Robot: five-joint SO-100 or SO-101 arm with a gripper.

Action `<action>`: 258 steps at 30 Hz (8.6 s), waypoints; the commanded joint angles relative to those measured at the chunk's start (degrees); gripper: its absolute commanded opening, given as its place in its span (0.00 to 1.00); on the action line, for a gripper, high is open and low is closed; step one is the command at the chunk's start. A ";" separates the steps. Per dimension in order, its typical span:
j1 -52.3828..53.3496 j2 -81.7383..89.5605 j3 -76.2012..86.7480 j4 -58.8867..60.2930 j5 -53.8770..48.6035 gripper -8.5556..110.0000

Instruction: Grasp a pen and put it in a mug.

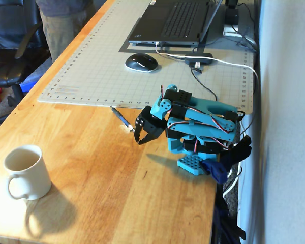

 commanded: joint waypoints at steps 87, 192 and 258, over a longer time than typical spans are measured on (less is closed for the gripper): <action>28.39 -95.27 -65.57 -20.13 -99.84 0.24; -17.67 -67.41 -39.29 -102.66 -99.84 0.10; -28.21 -101.78 -55.72 -99.05 -99.76 0.21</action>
